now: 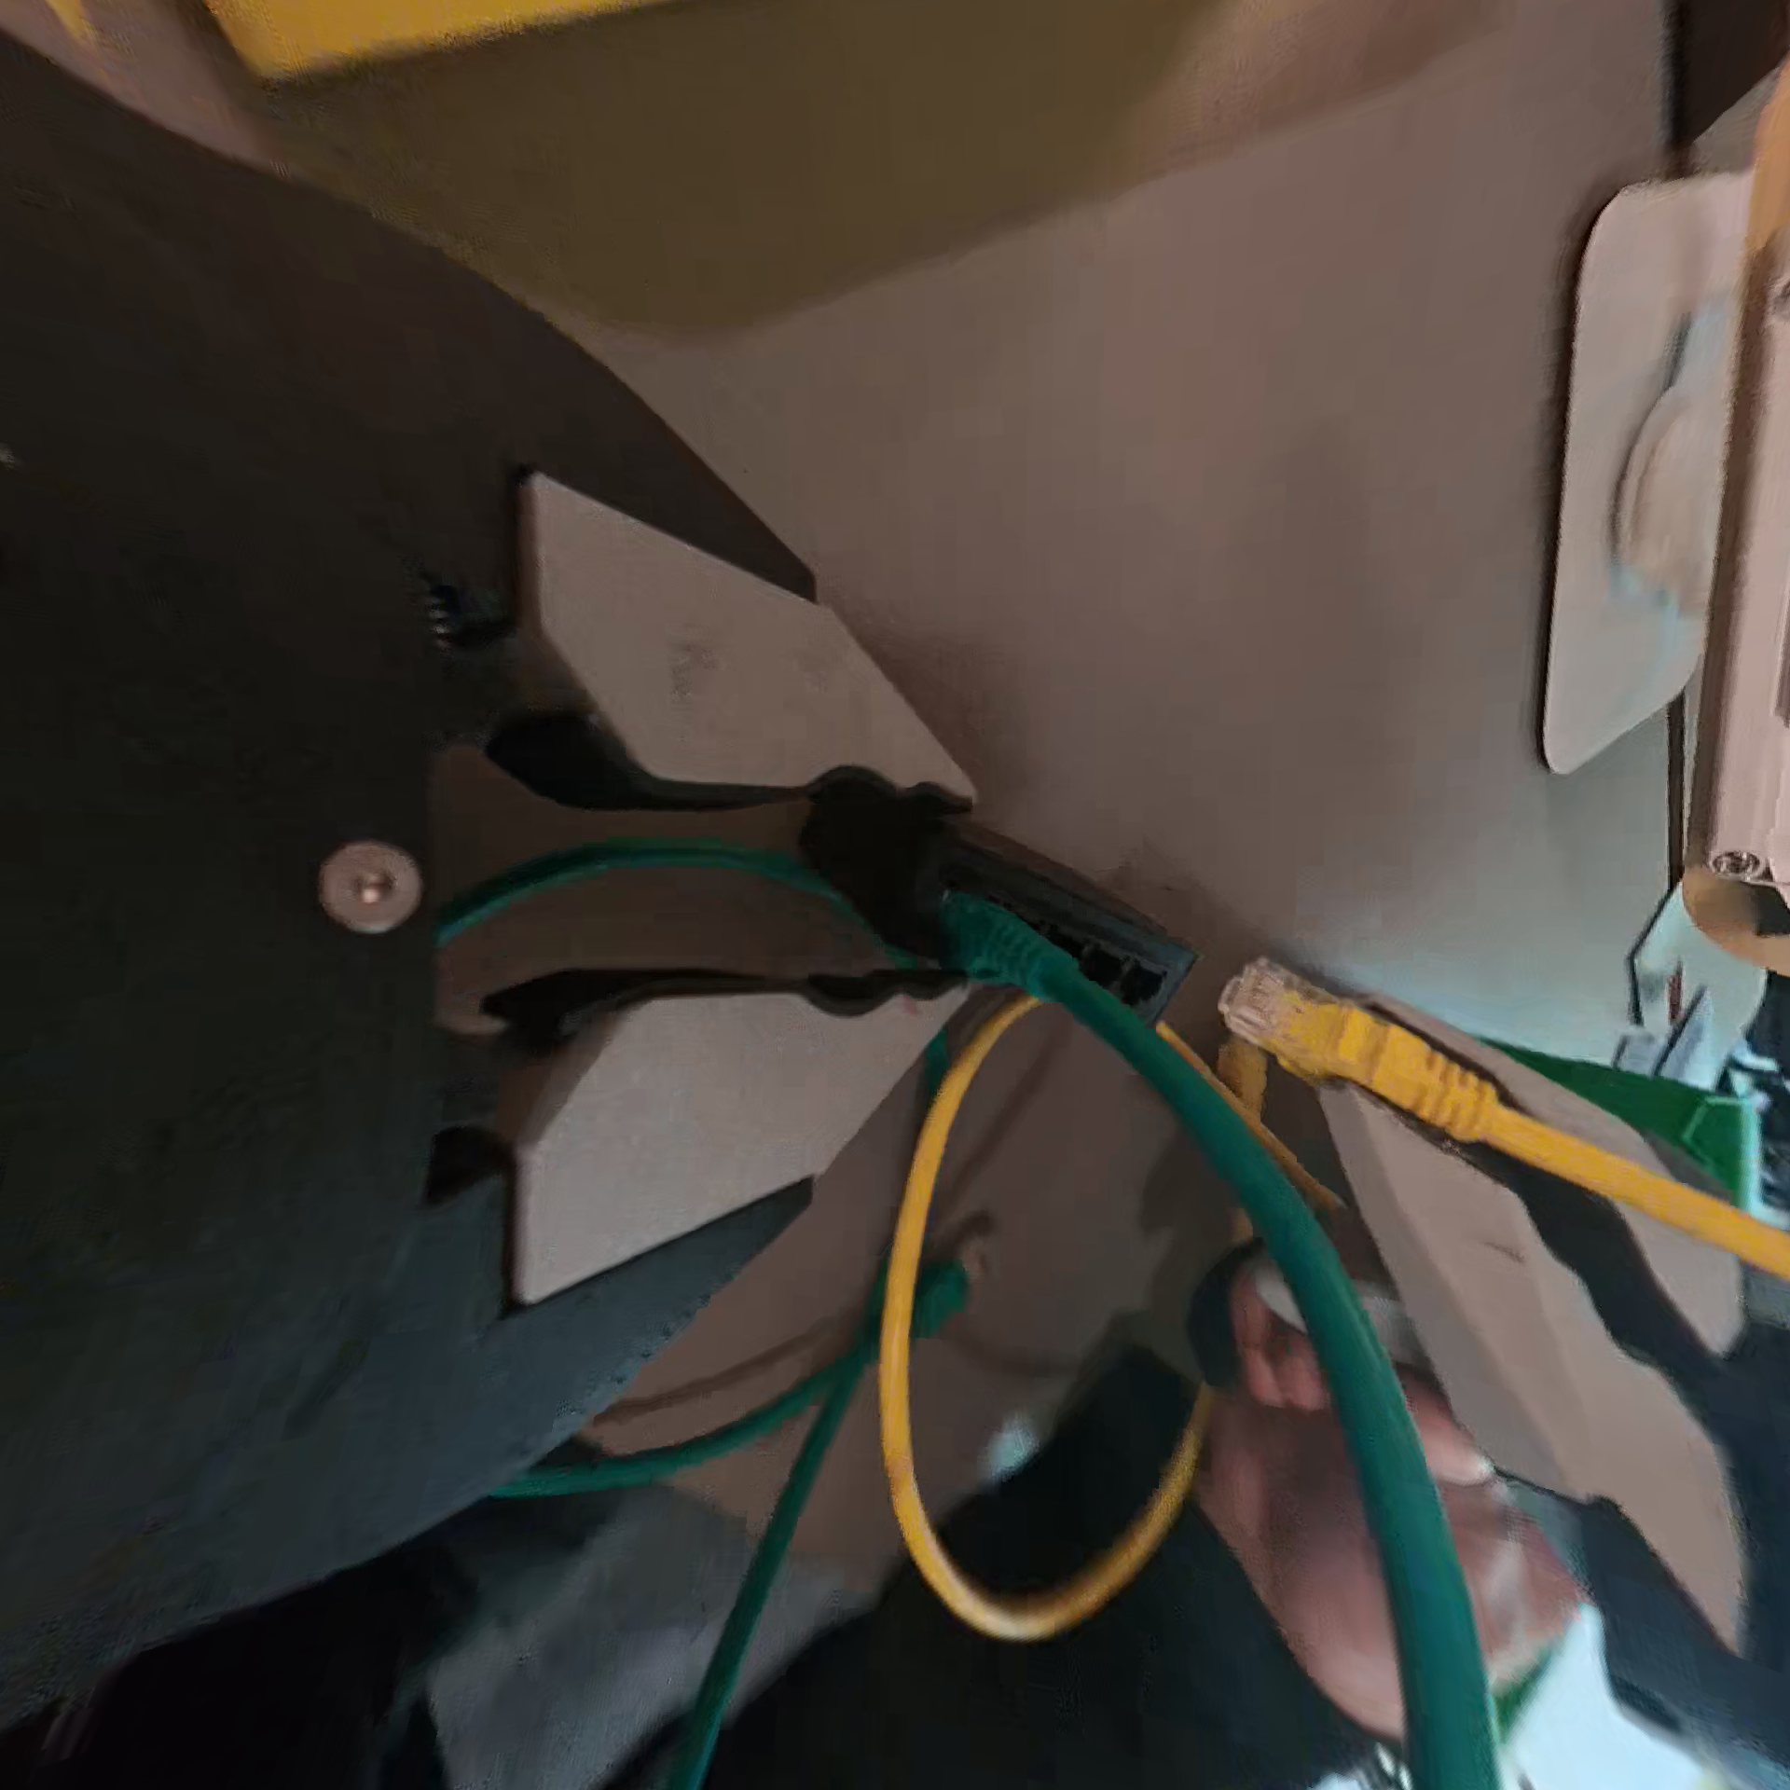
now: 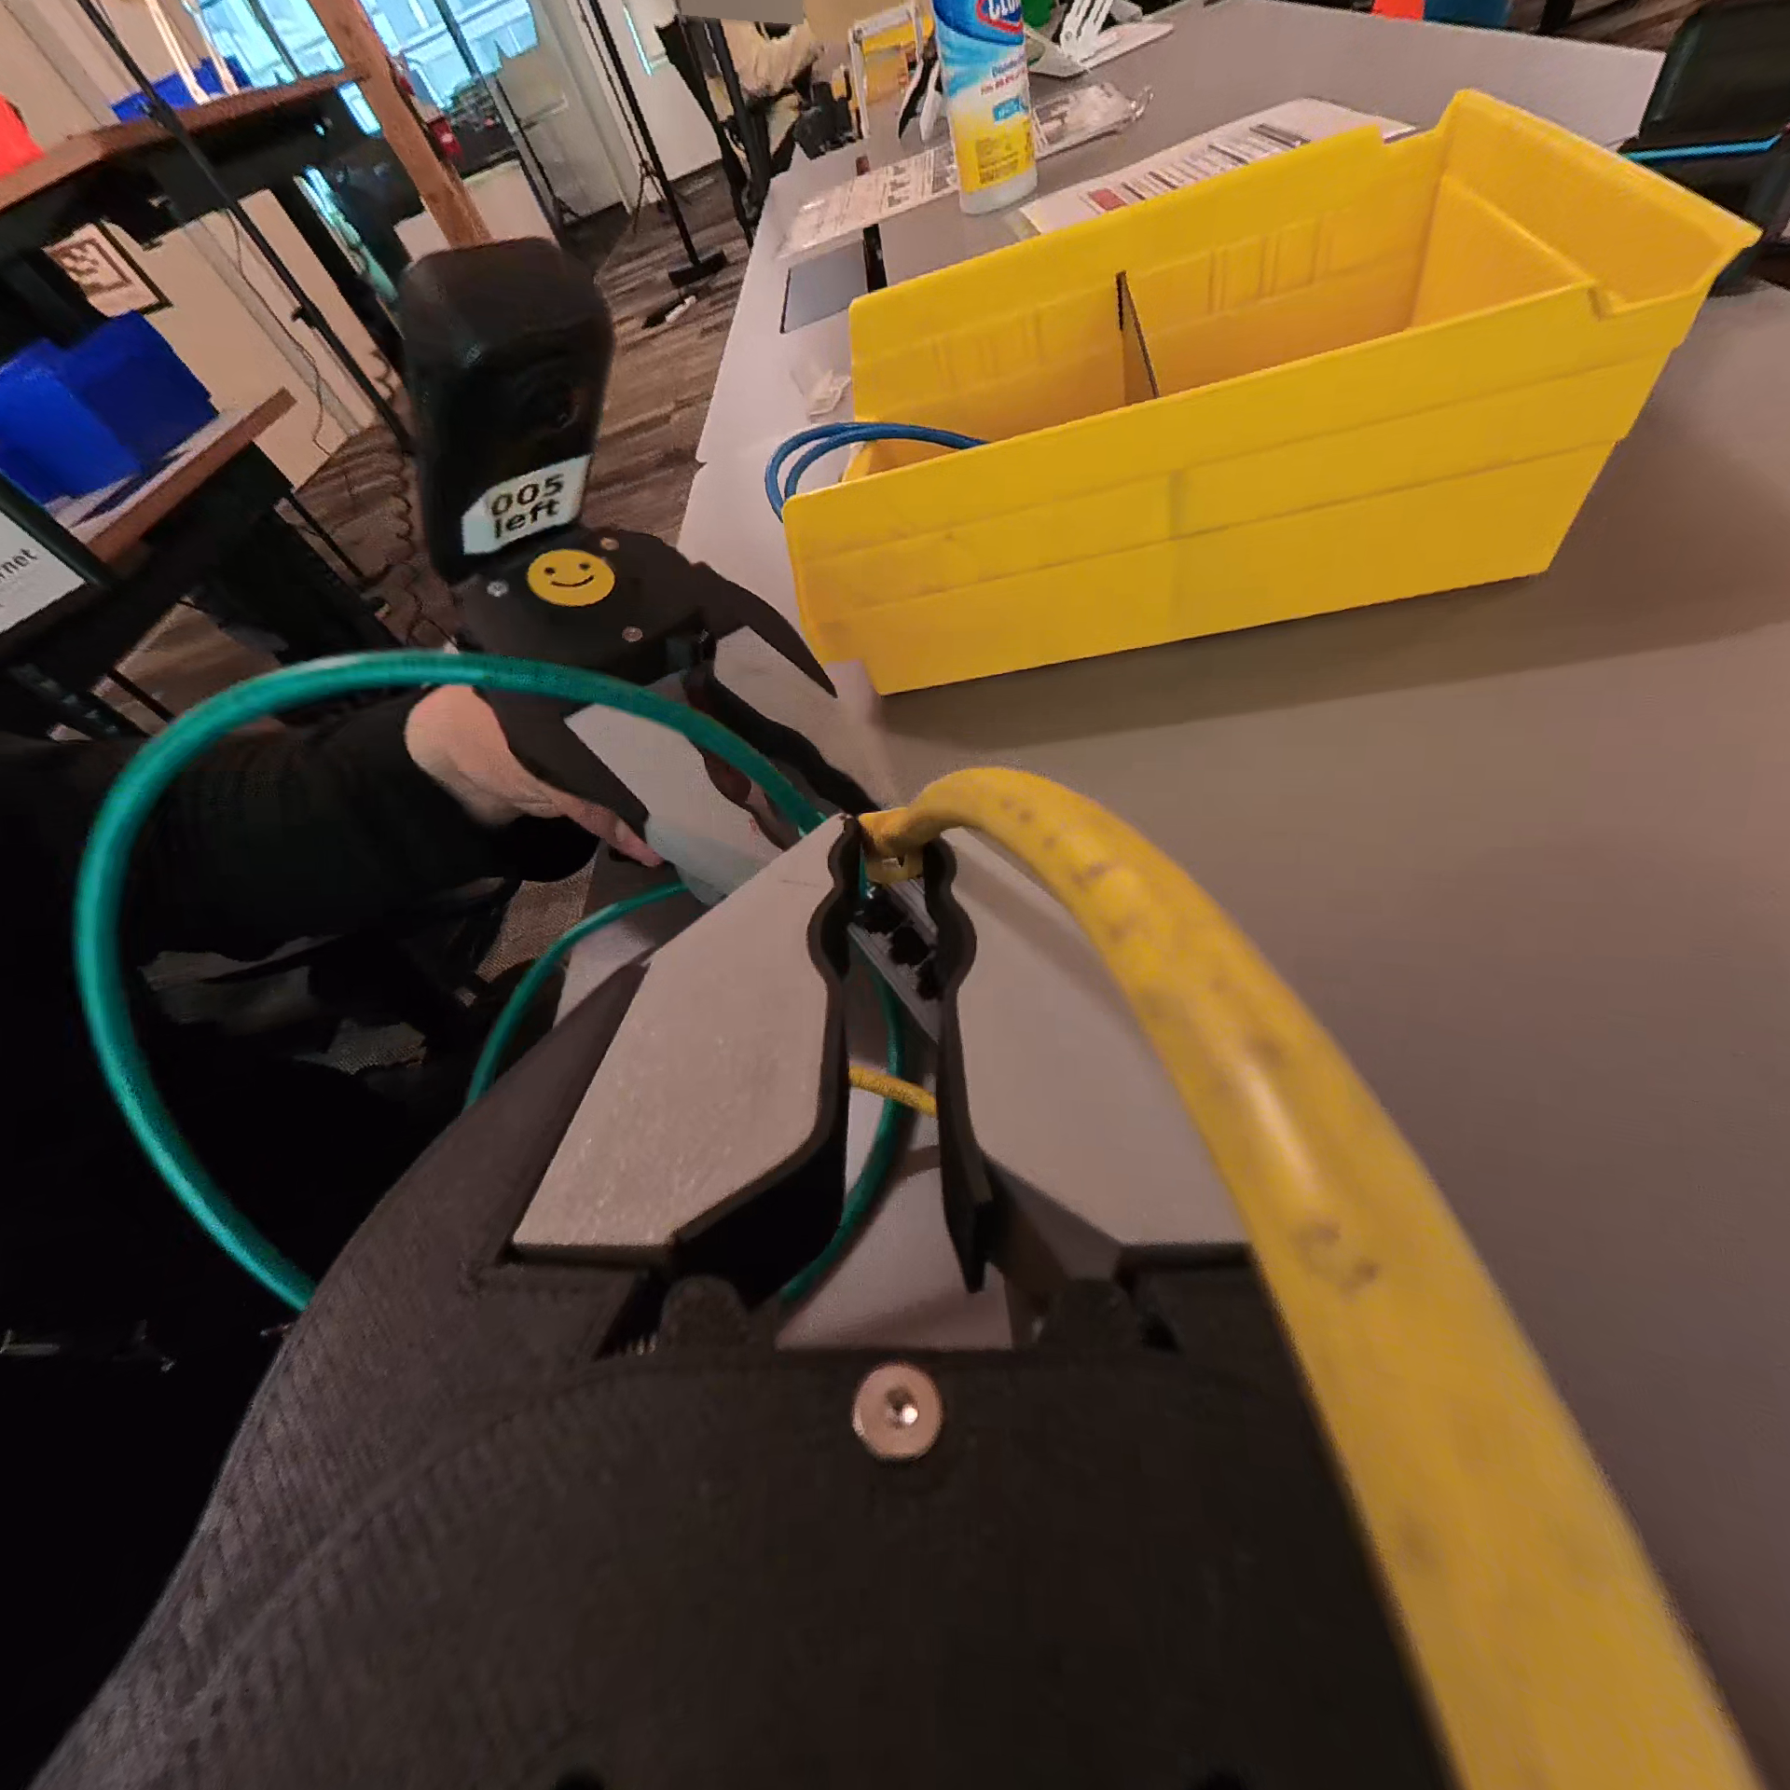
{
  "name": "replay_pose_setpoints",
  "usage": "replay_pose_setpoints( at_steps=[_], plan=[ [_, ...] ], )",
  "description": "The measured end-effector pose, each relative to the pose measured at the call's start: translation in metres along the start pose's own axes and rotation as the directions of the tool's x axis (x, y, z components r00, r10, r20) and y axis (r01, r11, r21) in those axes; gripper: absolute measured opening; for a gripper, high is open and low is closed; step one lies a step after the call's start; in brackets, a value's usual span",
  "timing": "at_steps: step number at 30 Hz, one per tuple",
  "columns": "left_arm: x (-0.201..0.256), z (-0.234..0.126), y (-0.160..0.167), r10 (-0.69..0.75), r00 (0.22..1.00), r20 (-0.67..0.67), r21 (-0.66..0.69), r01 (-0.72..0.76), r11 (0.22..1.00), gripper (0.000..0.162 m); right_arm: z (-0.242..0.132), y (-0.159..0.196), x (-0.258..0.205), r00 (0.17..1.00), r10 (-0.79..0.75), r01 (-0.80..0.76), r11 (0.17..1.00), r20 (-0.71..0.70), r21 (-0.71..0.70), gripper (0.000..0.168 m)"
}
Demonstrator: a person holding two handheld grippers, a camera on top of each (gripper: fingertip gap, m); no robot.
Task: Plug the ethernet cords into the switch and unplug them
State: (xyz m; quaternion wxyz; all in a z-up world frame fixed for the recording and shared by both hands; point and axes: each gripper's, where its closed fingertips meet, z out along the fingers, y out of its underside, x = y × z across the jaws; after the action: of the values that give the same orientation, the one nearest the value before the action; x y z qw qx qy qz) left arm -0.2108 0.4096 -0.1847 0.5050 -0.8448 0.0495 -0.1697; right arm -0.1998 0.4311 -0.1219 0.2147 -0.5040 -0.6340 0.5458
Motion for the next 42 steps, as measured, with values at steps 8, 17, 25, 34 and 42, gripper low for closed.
replay_pose_setpoints(
  at_steps=[8, 17, 25, 34, 42],
  plan=[
    [-0.009, -0.001, -0.002, 0.006, 0.999, 0.049, 0.015, -0.007, 1.0, 0.031, 0.01, 0.021, 0.003, 0.999, 0.007, -0.011, 0.992, -0.032, -0.122, 0.01],
    [-0.007, -0.001, -0.005, -0.007, 1.0, 0.022, 0.03, 0.006, 1.0, 0.029, 0.018, 0.034, 0.013, 0.996, 0.015, -0.03, 0.983, -0.083, -0.18, 0.011],
    [-0.006, 0.003, -0.005, 0.329, 0.939, 0.096, -0.016, -0.329, 0.944, 0.053, 0.017, 0.035, 0.015, 0.995, 0.07, -0.08, 0.983, -0.066, -0.167, 0.01],
    [-0.021, 0.022, -0.003, 0.594, 0.777, 0.209, -0.139, -0.578, 0.804, 0.028, 0.016, 0.038, 0.02, 0.992, 0.11, -0.12, 0.978, -0.068, -0.169, 0.011],
    [-0.021, 0.022, -0.011, 0.593, 0.763, 0.259, -0.123, -0.583, 0.804, 0.025, 0.014, 0.033, 0.028, 0.989, 0.096, -0.111, 0.985, -0.115, -0.133, 0.011]
  ],
)
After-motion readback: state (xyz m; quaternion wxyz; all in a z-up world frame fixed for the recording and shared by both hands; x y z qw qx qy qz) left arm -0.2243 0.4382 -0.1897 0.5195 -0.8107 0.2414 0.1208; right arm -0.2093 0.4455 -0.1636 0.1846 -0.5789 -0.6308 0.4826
